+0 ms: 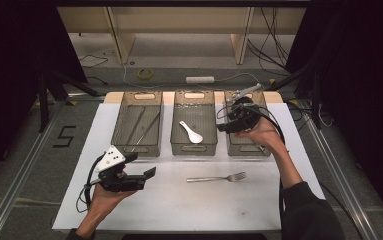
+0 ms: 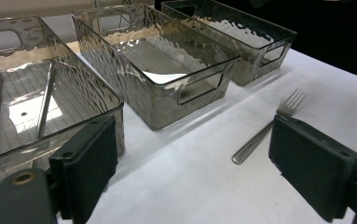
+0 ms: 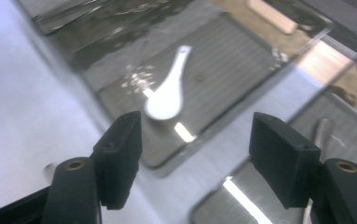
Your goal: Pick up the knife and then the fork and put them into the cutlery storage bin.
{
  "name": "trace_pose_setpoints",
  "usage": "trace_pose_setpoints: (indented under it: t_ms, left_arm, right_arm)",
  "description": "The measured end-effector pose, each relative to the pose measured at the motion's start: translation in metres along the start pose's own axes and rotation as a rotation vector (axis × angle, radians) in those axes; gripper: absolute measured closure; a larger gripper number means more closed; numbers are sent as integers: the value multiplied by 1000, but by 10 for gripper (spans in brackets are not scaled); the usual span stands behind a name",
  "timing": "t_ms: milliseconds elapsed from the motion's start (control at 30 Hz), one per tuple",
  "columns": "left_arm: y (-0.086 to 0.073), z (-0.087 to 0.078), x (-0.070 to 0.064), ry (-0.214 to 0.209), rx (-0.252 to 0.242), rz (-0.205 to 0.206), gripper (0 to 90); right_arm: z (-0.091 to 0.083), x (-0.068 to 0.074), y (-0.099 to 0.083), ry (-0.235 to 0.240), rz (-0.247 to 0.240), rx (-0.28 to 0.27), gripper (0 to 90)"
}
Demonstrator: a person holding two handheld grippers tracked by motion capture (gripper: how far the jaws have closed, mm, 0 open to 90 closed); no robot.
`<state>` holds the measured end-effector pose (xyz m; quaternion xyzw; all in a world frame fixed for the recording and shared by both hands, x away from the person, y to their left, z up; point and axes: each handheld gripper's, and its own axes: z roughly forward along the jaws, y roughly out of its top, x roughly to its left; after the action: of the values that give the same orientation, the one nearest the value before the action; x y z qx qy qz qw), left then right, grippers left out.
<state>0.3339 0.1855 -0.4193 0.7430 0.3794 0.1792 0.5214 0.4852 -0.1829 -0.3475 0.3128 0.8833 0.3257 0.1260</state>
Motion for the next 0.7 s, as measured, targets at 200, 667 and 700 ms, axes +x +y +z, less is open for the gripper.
trace_pose_setpoints:
  t_ms: [200,667,700]
  left_arm:
    - [0,0,0,0,-1,1,149]
    - [0,0,0,2,0,2,149]
    - [0,0,1,1,-1,2,149]
  right_arm:
    - [-1,23,-5,52,-61,22,324]
    - [12,54,-25,138,-97,23,292]
    - [13,56,-26,143,-102,22,288]
